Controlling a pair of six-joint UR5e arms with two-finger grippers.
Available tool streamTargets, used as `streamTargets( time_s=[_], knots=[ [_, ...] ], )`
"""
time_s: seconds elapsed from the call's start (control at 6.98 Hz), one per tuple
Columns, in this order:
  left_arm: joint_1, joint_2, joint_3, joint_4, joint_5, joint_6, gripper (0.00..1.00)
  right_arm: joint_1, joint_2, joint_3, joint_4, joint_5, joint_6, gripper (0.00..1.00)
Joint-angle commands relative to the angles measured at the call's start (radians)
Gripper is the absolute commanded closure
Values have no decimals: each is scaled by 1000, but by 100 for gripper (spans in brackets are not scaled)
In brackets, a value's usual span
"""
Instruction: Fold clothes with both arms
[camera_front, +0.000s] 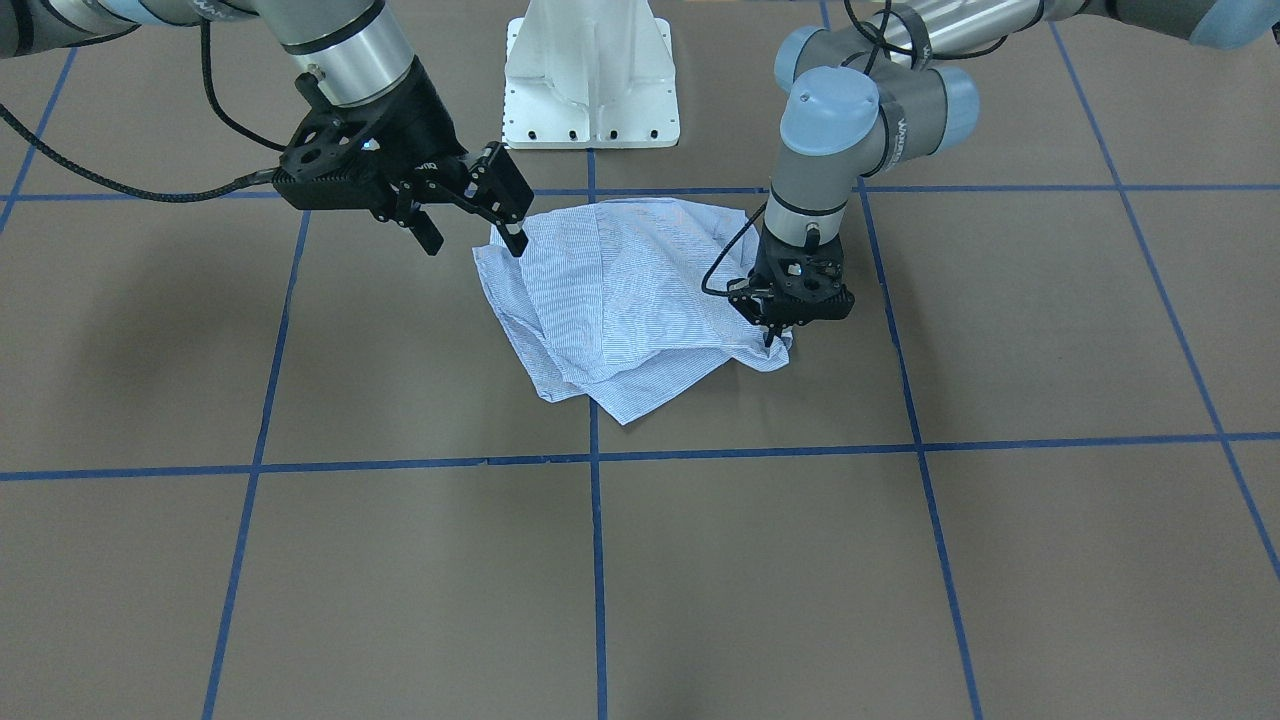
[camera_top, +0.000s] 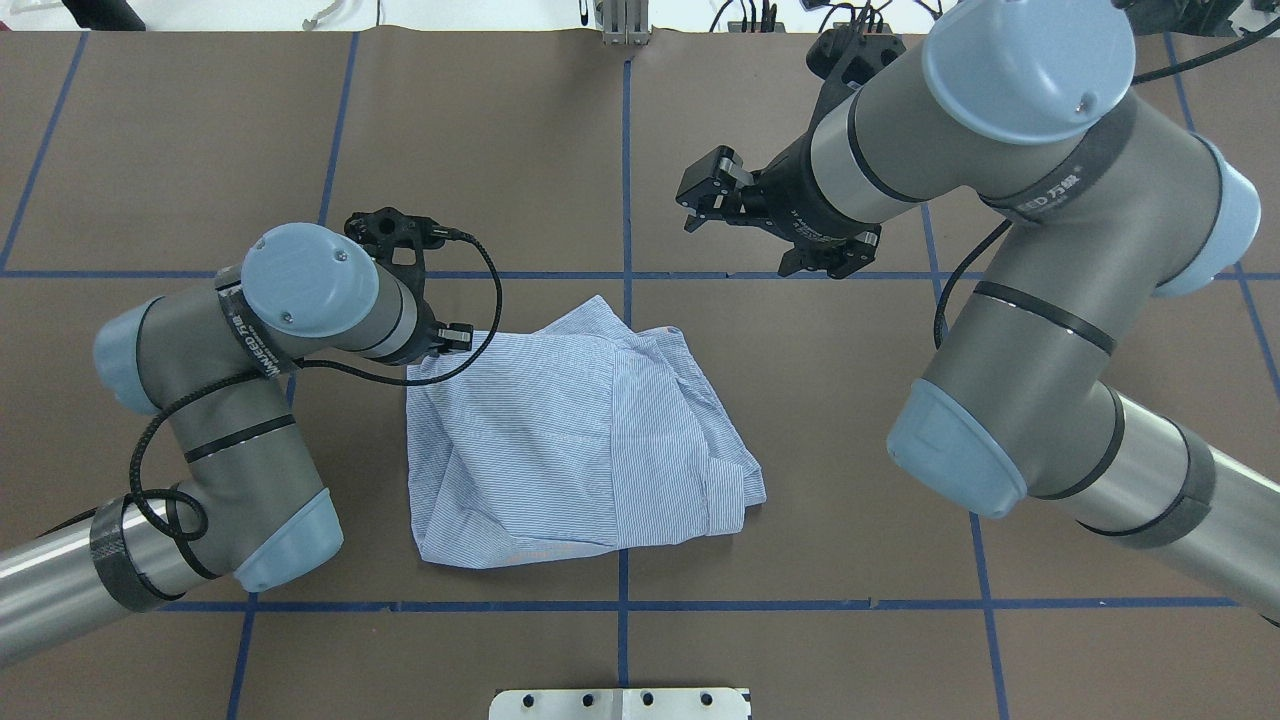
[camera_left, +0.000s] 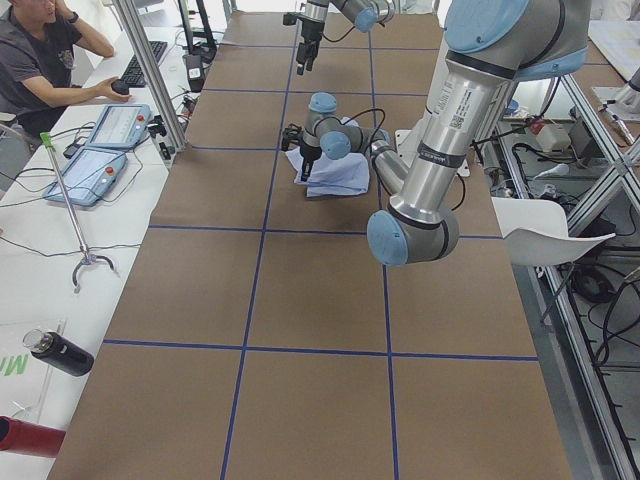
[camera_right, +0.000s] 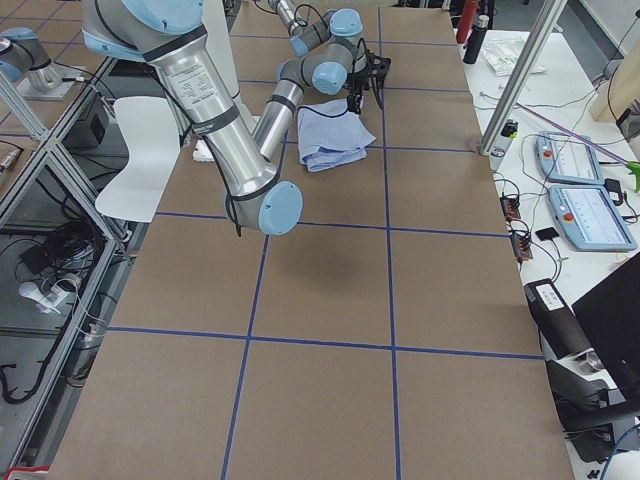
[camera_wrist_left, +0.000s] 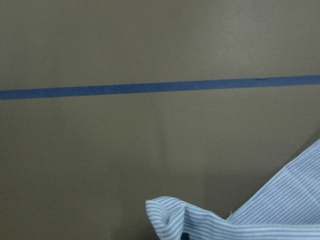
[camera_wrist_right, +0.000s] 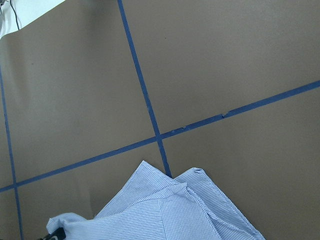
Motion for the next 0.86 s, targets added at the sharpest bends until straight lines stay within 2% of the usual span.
streamTargets(
  time_s=[0.0, 0.14, 0.29, 0.57, 0.72],
  knots=[
    [0, 36, -7, 74, 6, 11, 100, -1, -2, -2, -1, 0, 0, 0],
    [2, 33, -9, 134, 18, 11, 100, -1, -3, -2, -1, 0, 0, 0],
    [2, 32, -7, 137, 18, 10, 100, -1, -9, -2, 0, 0, 0, 0],
    [-1, 24, -15, 131, 23, 5, 0, 3, -12, -2, -1, 2, 0, 0],
    [-21, 27, -48, 133, 26, 13, 0, 8, -17, -2, -3, 3, 0, 0]
  ],
)
